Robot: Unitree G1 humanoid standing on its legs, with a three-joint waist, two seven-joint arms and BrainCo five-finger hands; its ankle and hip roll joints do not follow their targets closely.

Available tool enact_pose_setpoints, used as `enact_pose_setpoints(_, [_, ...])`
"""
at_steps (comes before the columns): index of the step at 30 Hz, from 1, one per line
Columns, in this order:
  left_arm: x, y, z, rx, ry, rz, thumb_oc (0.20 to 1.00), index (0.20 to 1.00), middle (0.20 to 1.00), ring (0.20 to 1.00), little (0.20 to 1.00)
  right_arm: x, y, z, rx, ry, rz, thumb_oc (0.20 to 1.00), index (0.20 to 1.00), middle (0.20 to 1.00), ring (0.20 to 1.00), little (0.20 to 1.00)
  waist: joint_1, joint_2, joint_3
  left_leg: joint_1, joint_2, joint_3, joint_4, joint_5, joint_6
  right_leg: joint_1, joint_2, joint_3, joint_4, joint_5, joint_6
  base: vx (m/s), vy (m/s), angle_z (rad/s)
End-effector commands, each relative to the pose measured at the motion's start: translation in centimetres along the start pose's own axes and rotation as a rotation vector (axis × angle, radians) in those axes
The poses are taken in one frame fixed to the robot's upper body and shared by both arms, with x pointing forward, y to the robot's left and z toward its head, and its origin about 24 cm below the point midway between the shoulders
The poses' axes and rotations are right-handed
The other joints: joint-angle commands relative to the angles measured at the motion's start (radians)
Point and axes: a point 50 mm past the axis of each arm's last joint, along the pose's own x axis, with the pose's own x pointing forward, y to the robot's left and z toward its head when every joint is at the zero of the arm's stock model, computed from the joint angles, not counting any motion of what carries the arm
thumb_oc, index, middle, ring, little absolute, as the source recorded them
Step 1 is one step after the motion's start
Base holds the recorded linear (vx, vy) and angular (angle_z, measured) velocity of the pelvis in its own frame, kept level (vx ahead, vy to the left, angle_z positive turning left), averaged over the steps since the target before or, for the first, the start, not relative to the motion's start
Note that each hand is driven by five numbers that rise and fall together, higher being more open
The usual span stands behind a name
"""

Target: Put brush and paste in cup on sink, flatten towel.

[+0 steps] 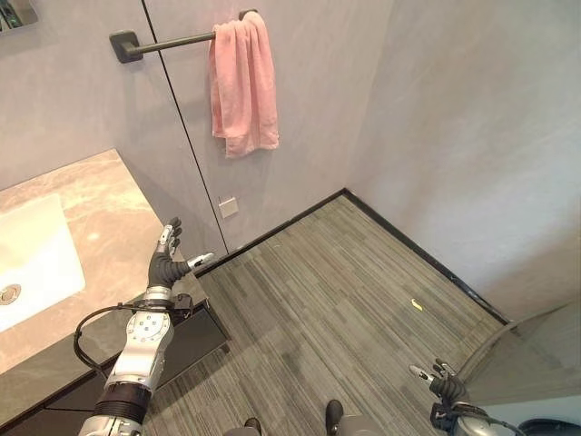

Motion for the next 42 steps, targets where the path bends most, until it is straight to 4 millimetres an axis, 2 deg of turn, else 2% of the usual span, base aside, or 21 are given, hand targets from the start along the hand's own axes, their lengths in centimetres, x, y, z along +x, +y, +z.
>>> enact_pose_setpoints(1, [-3.0, 0.0, -4.7, 0.015, 0.246, -0.025, 1.000, 1.000, 1.000, 1.000, 1.000, 0.0, 0.0, 0.8, -0.008, -0.050, 0.011, 1.000, 1.000, 1.000, 1.000, 1.000, -0.020, -0.013, -0.008, -0.121, -0.005, 0.024, 0.249, -0.095, 0.042, -0.059, -0.056, -0.054, 0.195, -0.055, 0.035, -0.03, 0.011, -0.04])
enact_pose_setpoints(8, [-1.8, -1.2, -2.2, 0.001, 0.127, -0.089, 1.000, 1.000, 1.000, 1.000, 1.000, 0.0, 0.1, 2.0, -0.002, -0.108, 0.006, 1.000, 1.000, 1.000, 1.000, 1.000, -0.035, -0.006, -0.005, -0.123, -0.005, 0.043, 0.255, -0.109, 0.050, -0.076, -0.057, -0.033, 0.197, -0.047, 0.040, 0.00, 0.019, -0.04])
enact_pose_setpoints(13, [-0.5, -5.8, 2.2, -0.034, -0.071, -0.300, 1.000, 1.000, 1.000, 1.000, 1.000, -0.1, 0.3, 2.8, -0.004, -0.154, 0.019, 1.000, 1.000, 1.000, 1.000, 1.000, -0.057, 0.004, -0.029, -0.098, -0.013, 0.075, 0.171, -0.082, 0.056, -0.079, -0.053, -0.006, 0.123, -0.007, 0.053, 0.00, 0.030, -0.07])
enact_pose_setpoints(14, [-0.5, -5.9, 2.2, -0.034, -0.071, -0.300, 1.000, 1.000, 1.000, 1.000, 1.000, -0.1, 0.3, 2.8, -0.004, -0.154, 0.019, 1.000, 1.000, 1.000, 1.000, 1.000, -0.055, 0.004, -0.028, -0.096, -0.013, 0.076, 0.169, -0.082, 0.056, -0.079, -0.052, -0.005, 0.122, -0.006, 0.053, -0.02, 0.033, -0.32])
enact_pose_setpoints(17, [-0.6, -8.2, 3.0, -0.031, -0.110, -0.398, 1.000, 1.000, 1.000, 1.000, 1.000, -0.3, 0.2, 4.1, -0.013, -0.222, 0.010, 1.000, 1.000, 1.000, 1.000, 1.000, -0.082, 0.007, -0.029, -0.083, -0.023, 0.120, 0.129, -0.069, 0.062, -0.083, -0.049, 0.032, 0.043, 0.045, 0.065, -0.01, 0.039, -0.48])
enact_pose_setpoints(19, [-0.6, -8.2, 3.0, -0.031, -0.110, -0.399, 1.000, 1.000, 1.000, 1.000, 1.000, -0.3, 0.2, 4.1, -0.013, -0.222, 0.009, 1.000, 1.000, 1.000, 1.000, 1.000, -0.077, 0.008, -0.028, -0.080, -0.022, 0.124, 0.127, -0.069, 0.062, -0.082, -0.047, 0.036, 0.040, 0.047, 0.065, -0.02, 0.023, -0.48])
enact_pose_setpoints(20, [-0.8, -9.0, 2.6, -0.025, -0.097, -0.430, 1.000, 1.000, 1.000, 1.000, 1.000, -0.2, 0.4, 4.2, -0.017, -0.228, 0.005, 1.000, 1.000, 1.000, 1.000, 1.000, -0.081, 0.010, -0.021, -0.076, -0.023, 0.151, 0.113, -0.064, 0.063, -0.090, -0.048, 0.048, 0.025, 0.067, 0.073, -0.10, 0.016, -0.53])
enact_pose_setpoints(21, [-1.1, -9.6, 2.2, -0.008, -0.081, -0.459, 1.000, 1.000, 1.000, 1.000, 1.000, 0.0, 1.0, 4.9, -0.026, -0.248, 0.014, 1.000, 1.000, 1.000, 1.000, 1.000, -0.071, 0.015, -0.004, -0.074, -0.009, 0.189, 0.113, -0.064, 0.061, -0.115, -0.072, 0.001, 0.044, 0.082, 0.084, -0.10, 0.014, -0.44])
enact_pose_setpoints(22, [-1.1, -9.5, 2.2, -0.008, -0.081, -0.459, 1.000, 1.000, 1.000, 1.000, 1.000, 0.0, 1.0, 4.9, -0.025, -0.248, 0.014, 1.000, 1.000, 1.000, 1.000, 1.000, -0.069, 0.014, -0.006, -0.077, -0.009, 0.191, 0.111, -0.061, 0.061, -0.118, -0.072, 0.002, 0.042, 0.086, 0.083, -0.12, -0.023, -0.70])
enact_pose_setpoints(25, [-1.3, -8.9, 0.9, 0.039, -0.027, -0.438, 1.000, 1.000, 1.000, 1.000, 1.000, 0.0, 2.1, 5.4, -0.053, -0.270, 0.050, 1.000, 1.000, 1.000, 1.000, 1.000, -0.039, 0.014, 0.011, -0.076, 0.031, 0.265, 0.125, -0.065, 0.051, -0.107, -0.180, -0.223, 0.063, 0.093, 0.073, -0.07, -0.090, -1.09])
enact_pose_setpoints(26, [-1.8, -7.6, -1.0, 0.073, 0.049, -0.389, 1.000, 1.000, 1.000, 1.000, 1.000, -0.1, 2.5, 5.5, -0.101, -0.275, 0.082, 1.000, 1.000, 1.000, 1.000, 1.000, -0.041, 0.003, 0.006, -0.064, 0.047, 0.279, 0.139, -0.084, 0.035, -0.095, -0.167, -0.214, 0.056, 0.072, 0.082, 0.05, -0.117, -0.79])
enact_pose_setpoints(27, [-1.8, -7.6, -1.0, 0.073, 0.050, -0.388, 1.000, 1.000, 1.000, 1.000, 1.000, -0.1, 2.5, 5.5, -0.102, -0.274, 0.082, 1.000, 1.000, 1.000, 1.000, 1.000, -0.040, 0.003, 0.006, -0.063, 0.048, 0.280, 0.141, -0.086, 0.035, -0.095, -0.166, -0.212, 0.057, 0.071, 0.082, 0.10, -0.197, -0.89])
enact_pose_setpoints(28, [-2.4, -6.5, -2.8, 0.079, 0.131, -0.336, 1.000, 1.000, 1.000, 1.000, 1.000, -0.2, 2.3, 5.1, -0.131, -0.258, 0.082, 1.000, 1.000, 1.000, 1.000, 1.000, -0.039, -0.004, -0.001, -0.062, 0.067, 0.287, 0.158, -0.083, 0.026, -0.092, -0.145, -0.206, 0.063, 0.049, 0.072, 0.00, -0.217, -0.69])
enact_pose_setpoints(29, [-2.7, -6.0, -3.6, 0.084, 0.169, -0.312, 1.000, 1.000, 1.000, 1.000, 1.000, -0.1, 2.0, 4.8, -0.136, -0.244, 0.069, 1.000, 1.000, 1.000, 1.000, 1.000, -0.042, -0.011, -0.006, -0.065, 0.076, 0.297, 0.151, -0.055, 0.026, -0.095, -0.134, -0.212, 0.057, 0.056, 0.054, 0.03, -0.279, -0.70])
enact_pose_setpoints(31, [-3.1, -5.6, -4.3, 0.096, 0.202, -0.297, 1.000, 1.000, 1.000, 1.000, 1.000, -0.2, 1.8, 4.5, -0.131, -0.233, 0.059, 1.000, 1.000, 1.000, 1.000, 1.000, -0.046, -0.012, -0.010, -0.055, 0.084, 0.296, 0.140, -0.047, 0.020, -0.089, -0.121, -0.209, 0.056, 0.049, 0.050, 0.05, -0.190, -0.36])
enact_pose_setpoints(33, [-4.2, -4.0, -6.7, 0.123, 0.312, -0.217, 1.000, 1.000, 1.000, 1.000, 1.000, -0.4, 1.3, 3.6, -0.120, -0.210, 0.043, 1.000, 1.000, 1.000, 1.000, 1.000, -0.058, -0.014, -0.021, -0.027, 0.116, 0.295, 0.104, -0.017, -0.002, -0.086, -0.086, -0.210, 0.060, 0.028, 0.040, 0.11, -0.256, -0.16])
enact_pose_setpoints(35, [-4.5, -3.5, -7.3, 0.129, 0.341, -0.192, 1.000, 1.000, 1.000, 1.000, 1.000, -0.5, 1.2, 3.5, -0.121, -0.203, 0.039, 1.000, 1.000, 1.000, 1.000, 1.000, -0.061, -0.014, -0.024, -0.022, 0.128, 0.294, 0.090, -0.005, -0.009, -0.086, -0.074, -0.205, 0.061, 0.019, 0.037, 0.11, -0.158, -0.05])
enact_pose_setpoints(37, [-5.7, -1.9, -9.7, 0.183, 0.470, -0.120, 1.000, 1.000, 1.000, 1.000, 1.000, -0.7, 1.0, 3.1, -0.122, -0.195, 0.034, 1.000, 1.000, 1.000, 1.000, 1.000, -0.075, -0.008, -0.026, -0.002, 0.164, 0.278, 0.076, 0.008, -0.035, -0.078, -0.031, -0.180, 0.068, -0.022, 0.029, 0.18, -0.242, -0.06])
enact_pose_setpoints(40, [-6.4, -0.3, -11.0, 0.222, 0.545, -0.049, 1.000, 1.000, 1.000, 1.000, 1.000, -0.8, 0.6, 3.4, -0.126, -0.207, 0.035, 1.000, 1.000, 1.000, 1.000, 1.000, -0.072, -0.016, -0.010, -0.049, 0.196, 0.243, 0.167, 0.073, -0.040, -0.077, 0.016, -0.156, 0.038, -0.014, -0.013, 0.05, -0.208, -0.15])
enact_pose_setpoints(41, [-6.4, -0.3, -11.0, 0.222, 0.545, -0.049, 1.000, 1.000, 1.000, 1.000, 1.000, -0.8, 0.6, 3.4, -0.126, -0.207, 0.035, 1.000, 1.000, 1.000, 1.000, 1.000, -0.072, -0.016, -0.011, -0.050, 0.197, 0.243, 0.169, 0.072, -0.040, -0.077, 0.016, -0.157, 0.037, -0.013, -0.013, 0.00, -0.146, -0.34])
enact_pose_setpoints(42, [-6.8, 0.1, -11.5, 0.231, 0.577, -0.029, 1.000, 1.000, 1.000, 1.000, 1.000, -0.8, 0.4, 3.5, -0.128, -0.212, 0.034, 1.000, 1.000, 1.000, 1.000, 1.000, -0.067, -0.018, 0.002, -0.077, 0.201, 0.202, 0.229, 0.090, -0.041, -0.071, 0.031, -0.142, 0.033, -0.020, -0.026, 0.07, -0.101, -0.38])
